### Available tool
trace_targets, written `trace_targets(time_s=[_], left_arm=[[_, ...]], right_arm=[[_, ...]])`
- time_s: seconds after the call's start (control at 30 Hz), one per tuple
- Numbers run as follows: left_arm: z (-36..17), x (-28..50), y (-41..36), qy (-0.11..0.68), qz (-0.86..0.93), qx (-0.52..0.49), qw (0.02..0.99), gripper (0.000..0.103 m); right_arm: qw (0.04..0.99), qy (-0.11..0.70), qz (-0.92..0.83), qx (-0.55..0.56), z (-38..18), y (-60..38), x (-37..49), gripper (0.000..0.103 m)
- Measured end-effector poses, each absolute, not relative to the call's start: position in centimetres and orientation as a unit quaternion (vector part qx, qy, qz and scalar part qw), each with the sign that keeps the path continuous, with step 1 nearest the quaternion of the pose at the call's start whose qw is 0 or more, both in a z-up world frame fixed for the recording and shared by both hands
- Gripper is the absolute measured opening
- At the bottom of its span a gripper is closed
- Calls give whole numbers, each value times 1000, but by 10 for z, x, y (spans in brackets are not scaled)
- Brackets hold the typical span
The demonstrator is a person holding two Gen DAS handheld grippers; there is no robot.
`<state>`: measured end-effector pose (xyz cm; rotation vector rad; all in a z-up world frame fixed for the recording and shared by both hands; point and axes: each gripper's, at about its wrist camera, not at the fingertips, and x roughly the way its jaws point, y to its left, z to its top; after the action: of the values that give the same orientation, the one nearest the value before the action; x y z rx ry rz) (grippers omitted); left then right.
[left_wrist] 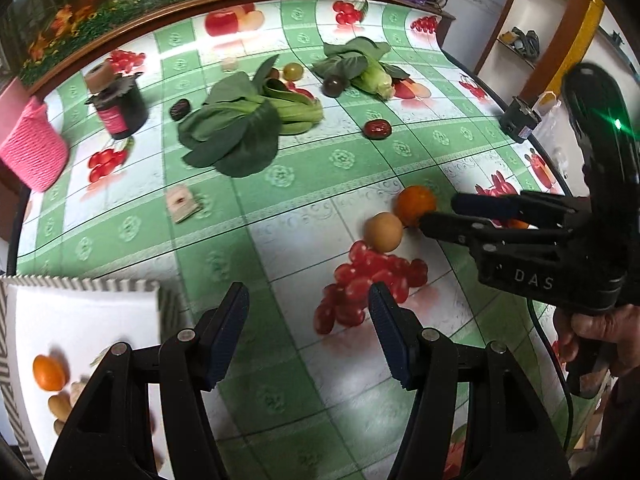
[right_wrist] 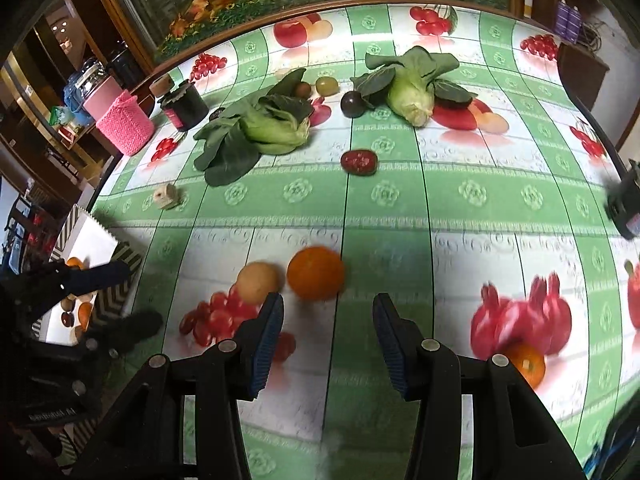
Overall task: Organize fruits
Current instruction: 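Move the left tool to a tan round fruit while the right tool moves to an orange, then grasp the tan round fruit with the left tool while the right tool grasps the orange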
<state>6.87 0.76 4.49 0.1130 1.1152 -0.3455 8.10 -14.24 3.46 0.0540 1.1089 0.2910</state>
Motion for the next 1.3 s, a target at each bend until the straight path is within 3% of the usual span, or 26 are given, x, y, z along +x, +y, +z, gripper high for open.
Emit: trace_targets(time_s=[0.23, 0.3, 0.8, 0.83, 0.93, 1.3], left_arm=[[39, 77, -9, 528, -178, 62, 828, 61], [36, 80, -12, 530, -180, 63, 826, 61], [26, 97, -42, 524, -206, 59, 825, 60], [24, 97, -44, 523, -208, 61, 824, 58], [17, 98, -46, 532, -211, 62, 817, 23], [33, 78, -13, 531, -182, 54, 826, 22]], right_arm=[[830, 530, 173, 21, 26, -134, 98, 46], [823, 533, 194, 24, 24, -128, 99, 32], [839, 519, 147, 68, 35, -173, 69, 32], [839, 519, 146, 73, 35, -175, 68, 32], [839, 518, 146, 79, 36, -177, 64, 32], [835, 521, 156, 85, 42, -167, 40, 31]])
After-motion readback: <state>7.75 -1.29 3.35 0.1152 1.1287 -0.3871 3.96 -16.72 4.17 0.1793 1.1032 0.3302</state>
